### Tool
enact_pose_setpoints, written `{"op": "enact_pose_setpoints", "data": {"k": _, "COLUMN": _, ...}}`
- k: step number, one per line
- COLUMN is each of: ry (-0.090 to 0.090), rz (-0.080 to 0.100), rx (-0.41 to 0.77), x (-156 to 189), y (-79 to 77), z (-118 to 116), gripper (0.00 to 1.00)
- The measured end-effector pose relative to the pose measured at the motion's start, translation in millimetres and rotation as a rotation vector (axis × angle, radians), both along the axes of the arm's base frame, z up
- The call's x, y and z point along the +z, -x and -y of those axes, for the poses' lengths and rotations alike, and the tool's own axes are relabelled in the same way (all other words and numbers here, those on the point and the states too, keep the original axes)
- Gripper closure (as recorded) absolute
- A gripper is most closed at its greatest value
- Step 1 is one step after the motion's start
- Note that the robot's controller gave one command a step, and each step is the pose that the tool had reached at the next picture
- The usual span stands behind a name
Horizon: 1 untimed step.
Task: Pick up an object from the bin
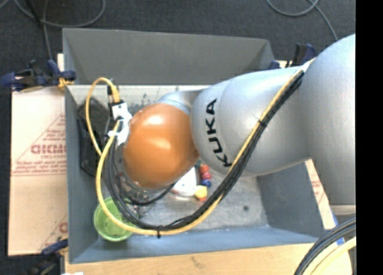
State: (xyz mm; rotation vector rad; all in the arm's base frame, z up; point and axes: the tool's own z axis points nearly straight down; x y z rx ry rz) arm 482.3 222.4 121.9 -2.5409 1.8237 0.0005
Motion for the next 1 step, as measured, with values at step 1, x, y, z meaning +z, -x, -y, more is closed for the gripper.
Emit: {"op": "enact_pose_setpoints", "data": {"k": 1, "ry": 0.001, "rz": -0.001, "rx": -0.003, "x": 0.0, "y": 0.1, "z": 0.0, "gripper": 1.0}}
